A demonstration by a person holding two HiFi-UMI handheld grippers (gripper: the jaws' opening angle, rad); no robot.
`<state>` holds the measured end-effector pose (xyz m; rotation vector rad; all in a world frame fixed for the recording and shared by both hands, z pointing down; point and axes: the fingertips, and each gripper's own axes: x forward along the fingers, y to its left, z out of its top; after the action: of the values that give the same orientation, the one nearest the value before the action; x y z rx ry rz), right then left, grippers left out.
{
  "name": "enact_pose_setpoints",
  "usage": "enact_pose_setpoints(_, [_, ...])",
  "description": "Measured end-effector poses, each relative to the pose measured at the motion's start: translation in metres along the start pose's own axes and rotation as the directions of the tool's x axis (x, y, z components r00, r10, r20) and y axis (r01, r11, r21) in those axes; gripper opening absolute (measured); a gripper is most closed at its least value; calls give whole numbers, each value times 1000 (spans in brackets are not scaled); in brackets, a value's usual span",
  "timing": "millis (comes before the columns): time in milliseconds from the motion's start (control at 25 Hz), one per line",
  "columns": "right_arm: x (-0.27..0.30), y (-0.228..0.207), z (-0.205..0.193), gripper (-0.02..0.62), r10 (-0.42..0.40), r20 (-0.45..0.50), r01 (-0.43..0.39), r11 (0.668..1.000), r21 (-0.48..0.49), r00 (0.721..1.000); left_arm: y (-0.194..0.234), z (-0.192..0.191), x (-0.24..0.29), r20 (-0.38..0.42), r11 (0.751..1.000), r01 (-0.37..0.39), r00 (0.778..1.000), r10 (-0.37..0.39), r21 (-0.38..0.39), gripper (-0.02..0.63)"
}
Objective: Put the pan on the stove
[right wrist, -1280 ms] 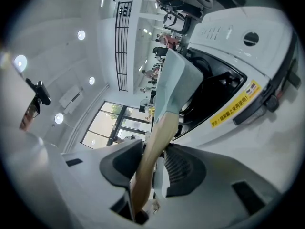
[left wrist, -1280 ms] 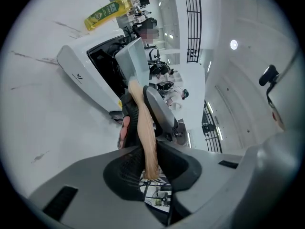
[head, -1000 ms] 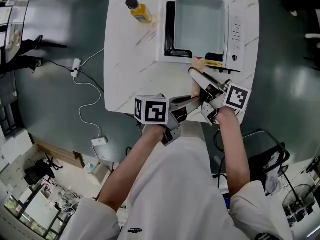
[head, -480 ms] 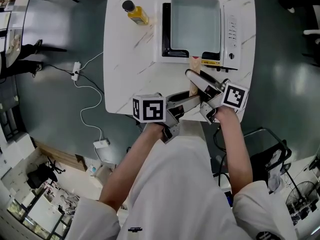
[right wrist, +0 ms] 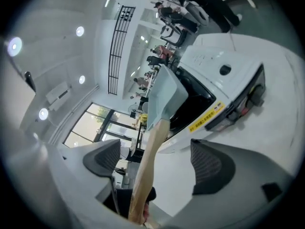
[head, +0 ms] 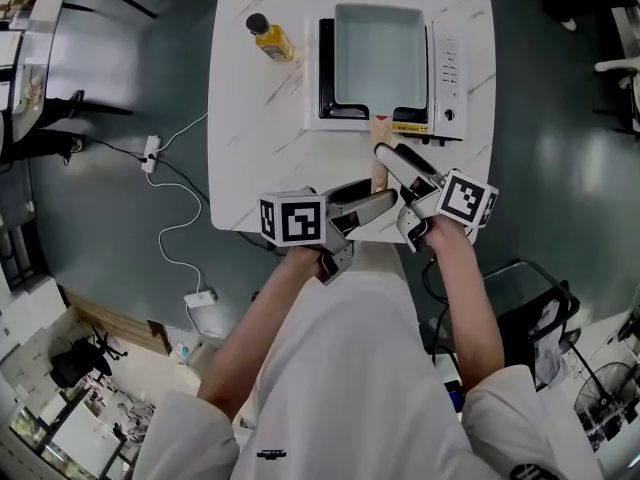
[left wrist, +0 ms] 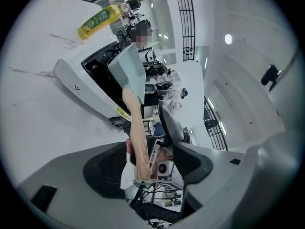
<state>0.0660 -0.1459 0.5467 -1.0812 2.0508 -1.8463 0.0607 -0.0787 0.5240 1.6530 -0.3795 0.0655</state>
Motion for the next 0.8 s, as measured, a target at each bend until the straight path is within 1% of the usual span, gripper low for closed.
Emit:
enact_pose_setpoints(40, [-6,5,3,448,-17,14,18,999,-32,1000,-1,2,-4,1,999,-12,1000,12,35,299])
enact_pose_setpoints(200, [-30,35,10,446,-54,54,63,980,-188,997,-9,14,-28,38,984,-72,997,66,161,299])
enact_pose_setpoints(280, [-44,46,15,412,-92,99,114,961,-253,991,-17,20,-39,62,969,-92,995,79,230,298])
enact_pose_setpoints(360, [-60,58,23,395,-131,163,175,940,-293,978,-30,26,-49,87,946,-103,993,79,308,274])
enact_pose_setpoints(400, [-68,66,27,374,-142,194,197,932,-303,971,-36,30,-56,109,932,-112,991,79,345,264])
enact_pose_setpoints(440, [-76,74,29,374,-146,220,212,926,-312,964,-43,35,-63,142,917,-129,987,80,378,257])
enact_pose_setpoints(480, [-83,84,30,372,-147,244,224,919,-325,958,-51,41,-71,187,899,-156,979,85,409,230])
enact_pose_setpoints(520, [-91,93,32,347,-150,269,240,907,-346,952,-58,48,-80,236,880,-189,967,91,436,157])
enact_pose_setpoints(560, [-98,102,34,322,-155,295,263,890,-374,943,-65,54,-89,279,861,-222,955,98,459,103])
enact_pose_setpoints(640, [-113,118,39,280,-168,356,322,841,-434,919,-78,63,-105,341,827,-276,934,109,490,97])
enact_pose_setpoints(720, [-127,133,44,227,-180,409,381,784,-490,895,-89,72,-120,397,791,-330,910,121,515,29])
enact_pose_setpoints(760, [-133,140,45,210,-184,428,406,754,-516,885,-94,76,-127,420,771,-356,899,126,529,6])
enact_pose_setpoints(800, [-138,146,46,191,-187,445,429,724,-540,876,-100,78,-133,439,750,-376,889,128,544,2])
